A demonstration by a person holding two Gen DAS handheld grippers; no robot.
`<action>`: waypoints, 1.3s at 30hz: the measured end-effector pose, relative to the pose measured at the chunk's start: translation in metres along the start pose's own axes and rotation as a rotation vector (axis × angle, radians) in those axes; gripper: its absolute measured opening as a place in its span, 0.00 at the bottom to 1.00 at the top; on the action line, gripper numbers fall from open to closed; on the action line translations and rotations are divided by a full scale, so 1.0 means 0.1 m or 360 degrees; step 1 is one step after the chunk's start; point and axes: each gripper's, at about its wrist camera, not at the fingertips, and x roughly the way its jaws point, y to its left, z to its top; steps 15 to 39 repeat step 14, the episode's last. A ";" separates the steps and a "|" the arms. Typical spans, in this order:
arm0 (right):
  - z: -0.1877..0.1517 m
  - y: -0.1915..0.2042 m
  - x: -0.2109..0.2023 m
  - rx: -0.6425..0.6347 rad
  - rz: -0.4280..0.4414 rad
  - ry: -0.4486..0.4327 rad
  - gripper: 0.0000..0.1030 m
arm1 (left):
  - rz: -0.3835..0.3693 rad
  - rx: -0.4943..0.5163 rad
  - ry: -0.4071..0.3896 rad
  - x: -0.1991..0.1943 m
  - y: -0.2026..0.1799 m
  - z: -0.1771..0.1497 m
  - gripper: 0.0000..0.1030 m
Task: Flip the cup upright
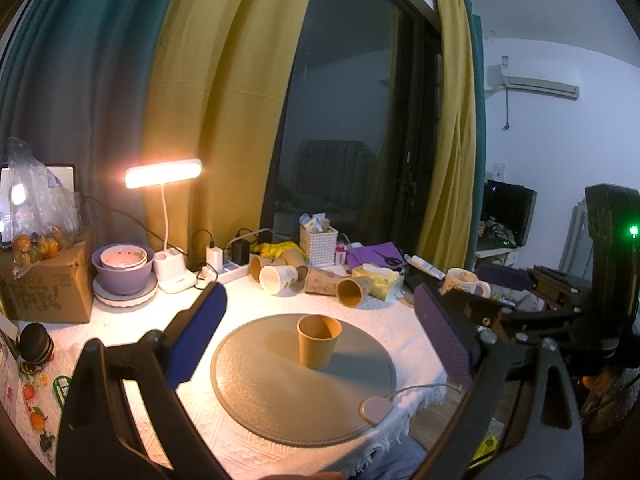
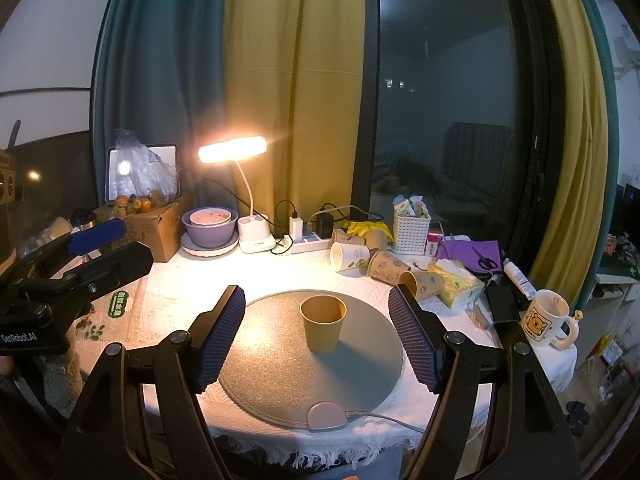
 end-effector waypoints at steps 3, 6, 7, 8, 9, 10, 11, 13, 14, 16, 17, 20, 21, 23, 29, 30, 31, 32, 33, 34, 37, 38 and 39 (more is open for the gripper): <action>0.00 0.00 0.00 -0.0001 0.0001 0.0000 0.75 | 0.0000 0.0000 0.0000 0.00 0.00 0.00 0.93; 0.00 0.00 0.00 -0.0001 0.0001 0.0001 0.75 | 0.0000 0.0000 0.0001 0.00 0.00 0.00 0.93; -0.01 0.00 0.00 -0.0001 0.0001 0.0002 0.75 | 0.0001 0.0001 0.0001 0.00 -0.01 0.00 0.93; -0.01 0.00 0.00 -0.0001 0.0000 0.0002 0.75 | 0.0000 0.0000 0.0001 0.00 -0.01 0.00 0.93; -0.01 0.00 0.00 0.0000 0.0000 0.0002 0.75 | -0.0001 0.0000 0.0002 -0.01 -0.01 0.00 0.93; -0.01 0.00 0.00 0.0001 -0.0001 0.0004 0.75 | -0.0003 0.0001 0.0006 0.00 -0.01 -0.01 0.93; -0.01 0.00 0.00 0.0001 -0.0001 0.0006 0.75 | -0.0003 0.0003 0.0009 -0.01 -0.01 -0.01 0.93; -0.02 0.00 0.01 0.0002 -0.0001 0.0009 0.75 | -0.0005 0.0005 0.0020 0.01 -0.01 -0.02 0.93; -0.02 0.00 0.01 0.0002 0.0000 0.0012 0.75 | -0.0007 0.0006 0.0025 0.02 -0.01 -0.02 0.93; -0.02 0.00 0.01 0.0002 0.0000 0.0012 0.75 | -0.0007 0.0006 0.0025 0.02 -0.01 -0.02 0.93; -0.02 0.00 0.01 0.0002 0.0000 0.0012 0.75 | -0.0007 0.0006 0.0025 0.02 -0.01 -0.02 0.93; -0.02 0.00 0.01 0.0002 0.0000 0.0012 0.75 | -0.0007 0.0006 0.0025 0.02 -0.01 -0.02 0.93; -0.02 0.00 0.01 0.0002 0.0000 0.0012 0.75 | -0.0007 0.0006 0.0025 0.02 -0.01 -0.02 0.93; -0.02 0.00 0.01 0.0002 0.0000 0.0012 0.75 | -0.0007 0.0006 0.0025 0.02 -0.01 -0.02 0.93; -0.02 0.00 0.01 0.0002 0.0000 0.0012 0.75 | -0.0007 0.0006 0.0025 0.02 -0.01 -0.02 0.93; -0.02 0.00 0.01 0.0002 0.0000 0.0012 0.75 | -0.0007 0.0006 0.0025 0.02 -0.01 -0.02 0.93; -0.02 0.00 0.01 0.0002 0.0000 0.0012 0.75 | -0.0007 0.0006 0.0025 0.02 -0.01 -0.02 0.93; -0.02 0.00 0.01 0.0002 0.0000 0.0012 0.75 | -0.0007 0.0006 0.0025 0.02 -0.01 -0.02 0.93; -0.02 0.00 0.01 0.0002 0.0000 0.0012 0.75 | -0.0007 0.0006 0.0025 0.02 -0.01 -0.02 0.93; -0.02 0.00 0.01 0.0002 0.0000 0.0012 0.75 | -0.0007 0.0006 0.0025 0.02 -0.01 -0.02 0.93; -0.02 0.00 0.01 0.0002 0.0000 0.0012 0.75 | -0.0007 0.0006 0.0025 0.02 -0.01 -0.02 0.93; -0.02 0.00 0.01 0.0002 0.0000 0.0012 0.75 | -0.0007 0.0006 0.0025 0.02 -0.01 -0.02 0.93; -0.02 0.00 0.01 0.0002 0.0000 0.0012 0.75 | -0.0007 0.0006 0.0025 0.02 -0.01 -0.02 0.93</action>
